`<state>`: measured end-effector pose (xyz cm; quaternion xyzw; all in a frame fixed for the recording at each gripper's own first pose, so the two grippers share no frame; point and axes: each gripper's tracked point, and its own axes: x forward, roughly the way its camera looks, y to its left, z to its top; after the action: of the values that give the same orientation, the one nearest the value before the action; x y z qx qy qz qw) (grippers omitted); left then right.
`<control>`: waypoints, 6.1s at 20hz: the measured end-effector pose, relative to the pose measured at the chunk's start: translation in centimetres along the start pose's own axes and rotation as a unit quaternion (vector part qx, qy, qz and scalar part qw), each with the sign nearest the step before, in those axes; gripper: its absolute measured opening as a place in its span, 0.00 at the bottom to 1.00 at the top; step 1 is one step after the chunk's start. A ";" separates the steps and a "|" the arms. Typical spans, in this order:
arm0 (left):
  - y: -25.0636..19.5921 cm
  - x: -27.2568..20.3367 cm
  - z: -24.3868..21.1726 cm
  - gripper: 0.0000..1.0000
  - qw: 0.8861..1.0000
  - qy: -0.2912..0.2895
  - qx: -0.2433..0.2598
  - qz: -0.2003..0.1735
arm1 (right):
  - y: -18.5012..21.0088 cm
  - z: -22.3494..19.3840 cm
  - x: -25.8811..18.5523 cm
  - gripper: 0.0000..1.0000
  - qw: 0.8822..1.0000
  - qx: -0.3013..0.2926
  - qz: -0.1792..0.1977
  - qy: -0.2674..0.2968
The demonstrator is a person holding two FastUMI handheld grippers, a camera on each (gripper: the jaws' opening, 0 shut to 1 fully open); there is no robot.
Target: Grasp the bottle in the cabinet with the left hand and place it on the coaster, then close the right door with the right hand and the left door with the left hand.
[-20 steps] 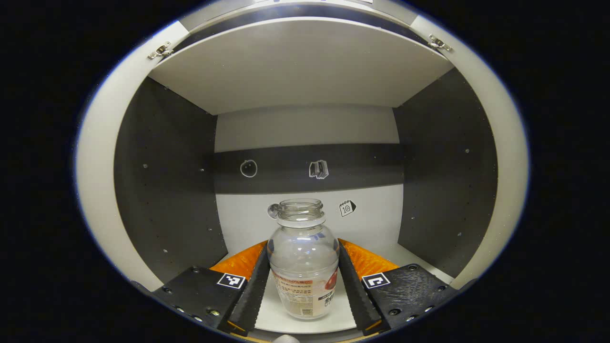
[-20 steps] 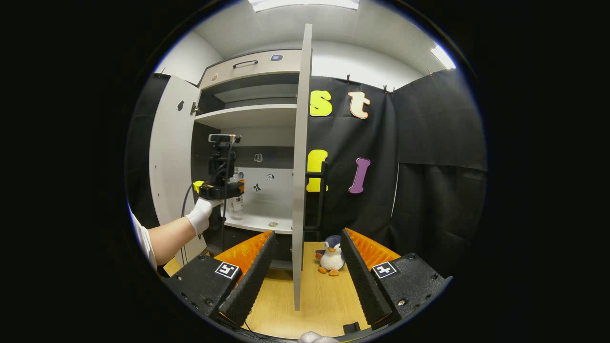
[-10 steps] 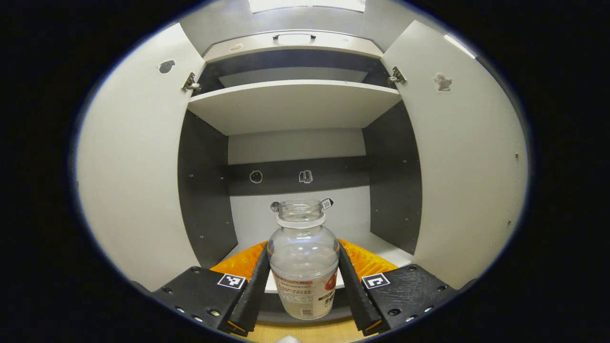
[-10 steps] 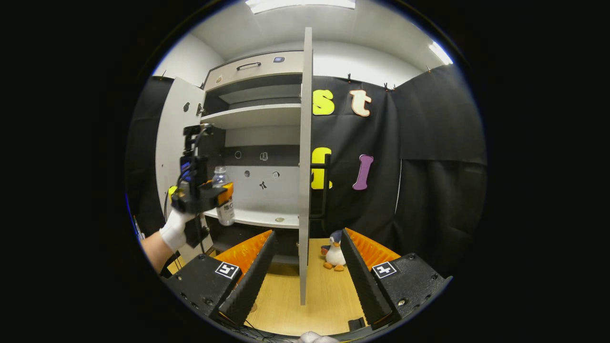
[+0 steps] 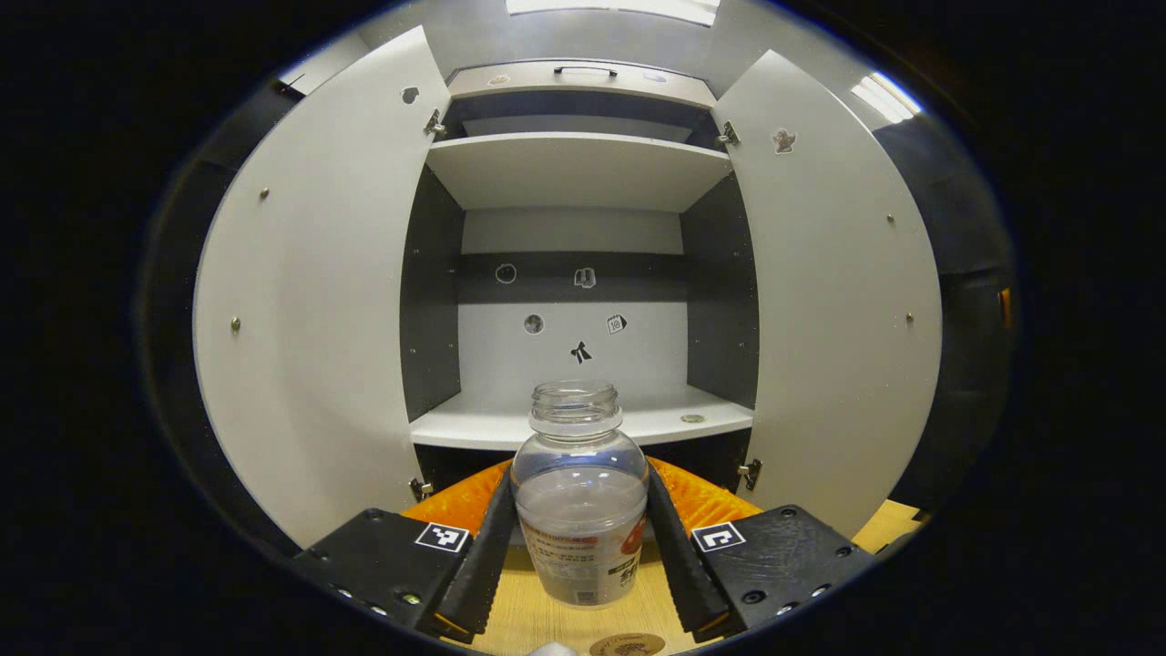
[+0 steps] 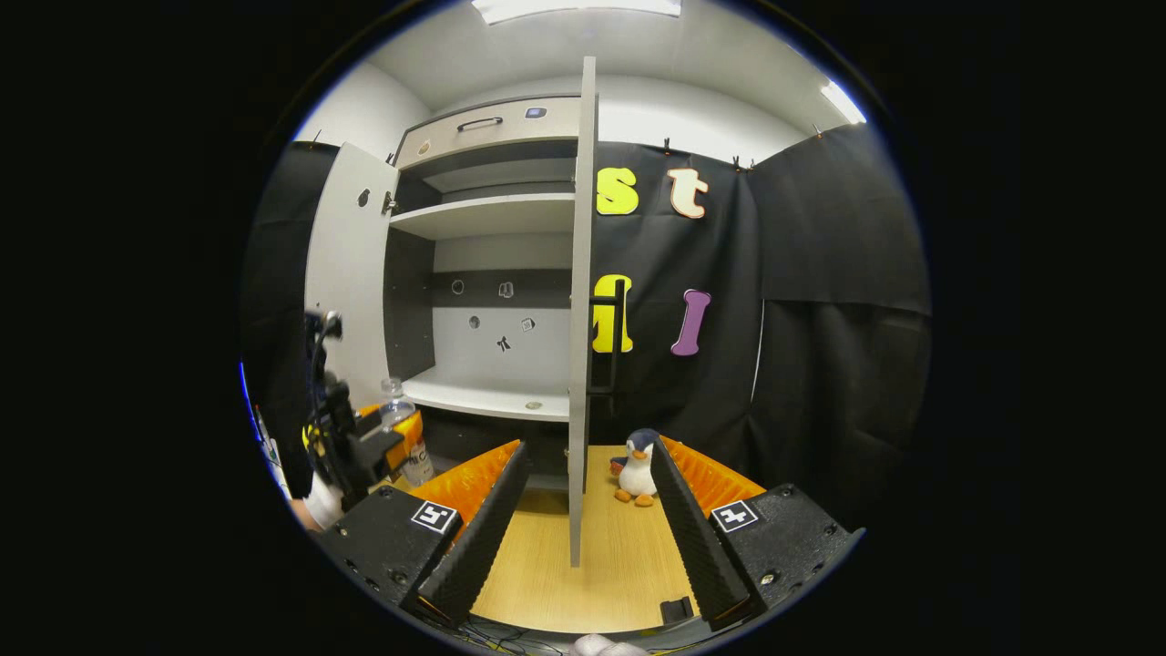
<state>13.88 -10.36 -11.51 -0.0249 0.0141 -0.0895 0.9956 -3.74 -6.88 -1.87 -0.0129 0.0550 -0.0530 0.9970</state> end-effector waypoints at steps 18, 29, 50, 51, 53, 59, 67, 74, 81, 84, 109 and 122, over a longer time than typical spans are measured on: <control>-5.5 -3.0 -15.9 0.74 0.997 0.031 -0.018 -0.064 | -0.3 -5.5 0.6 0.84 0.996 -0.044 0.004 0.081; -6.6 -3.5 -20.5 0.74 0.995 0.058 0.002 -0.085 | 0.5 -6.8 1.1 0.84 0.994 -0.054 0.016 0.099; -5.6 -3.0 -15.1 0.96 0.997 0.040 0.016 -0.069 | -0.4 -5.4 -0.3 0.84 0.996 -0.037 0.012 0.078; -5.4 -3.1 -14.0 0.96 0.997 0.034 0.019 -0.066 | -0.6 -5.4 -0.4 0.84 0.997 -0.034 0.010 0.076; -5.1 -3.1 -12.0 0.96 0.997 0.026 0.026 -0.062 | -0.8 -5.1 -0.6 0.84 0.997 -0.026 0.008 0.069; -4.5 -4.0 -3.5 0.96 0.997 -0.004 0.026 -0.066 | -0.9 -4.0 -1.1 0.84 0.999 -0.013 0.004 0.042; -0.9 -8.8 5.7 0.96 0.998 -0.015 0.018 -0.051 | -1.5 -3.0 -2.1 0.84 1.000 0.008 -0.012 0.005; 2.8 -14.3 6.5 0.96 0.999 0.004 0.023 -0.026 | -4.4 -2.6 -1.1 0.83 0.999 0.025 -0.042 -0.009; 5.2 -17.6 8.0 0.96 1.000 0.007 0.029 0.003 | -9.0 3.3 4.9 0.84 0.997 0.027 -0.056 -0.047; 5.7 -18.0 8.3 0.96 1.000 0.010 0.023 0.019 | -9.6 5.6 8.8 0.84 0.998 0.017 -0.040 -0.049; 3.6 -18.1 15.6 0.96 0.999 -0.015 0.039 -0.002 | 3.8 11.1 16.3 0.80 0.996 0.057 0.063 -0.014; 5.3 -18.5 12.6 0.95 0.999 0.002 0.042 0.025 | 10.5 6.1 18.1 0.81 0.995 0.038 0.086 0.022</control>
<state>-2.95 -1.27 1.24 0.0171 0.0125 -0.0647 0.9977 15.97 1.75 1.85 0.0311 0.0759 0.0309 0.9962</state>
